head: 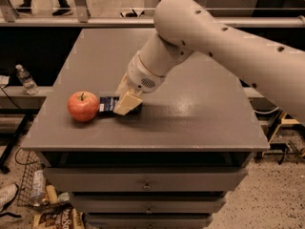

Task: Move rxbar blueberry near apple

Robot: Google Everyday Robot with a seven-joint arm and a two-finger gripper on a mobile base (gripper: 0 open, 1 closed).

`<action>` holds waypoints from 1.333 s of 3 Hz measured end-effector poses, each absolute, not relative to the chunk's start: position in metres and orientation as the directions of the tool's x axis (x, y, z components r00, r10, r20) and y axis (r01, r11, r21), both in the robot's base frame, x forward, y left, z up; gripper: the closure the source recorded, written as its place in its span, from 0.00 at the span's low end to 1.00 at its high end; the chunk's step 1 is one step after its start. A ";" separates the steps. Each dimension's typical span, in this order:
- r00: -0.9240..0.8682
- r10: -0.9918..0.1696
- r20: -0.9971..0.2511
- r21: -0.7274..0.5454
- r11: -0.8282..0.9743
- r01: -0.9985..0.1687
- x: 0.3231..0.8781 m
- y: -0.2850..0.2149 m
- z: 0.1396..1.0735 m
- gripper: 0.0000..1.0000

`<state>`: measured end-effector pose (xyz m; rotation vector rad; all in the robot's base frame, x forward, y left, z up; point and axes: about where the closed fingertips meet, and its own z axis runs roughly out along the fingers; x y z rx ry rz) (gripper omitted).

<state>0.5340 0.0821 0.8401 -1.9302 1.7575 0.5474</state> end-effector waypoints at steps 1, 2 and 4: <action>0.102 -0.808 -0.581 -0.074 -0.072 -0.995 0.533 0.083 0.839 0.38; 0.106 -0.805 -0.584 -0.080 -0.073 -0.994 0.531 0.084 0.841 0.14; 0.091 -0.838 -0.539 -0.128 -0.025 -0.991 0.522 0.044 0.875 0.00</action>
Offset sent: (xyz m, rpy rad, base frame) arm -0.0031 -0.0008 0.0033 0.0102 -0.0138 -0.0020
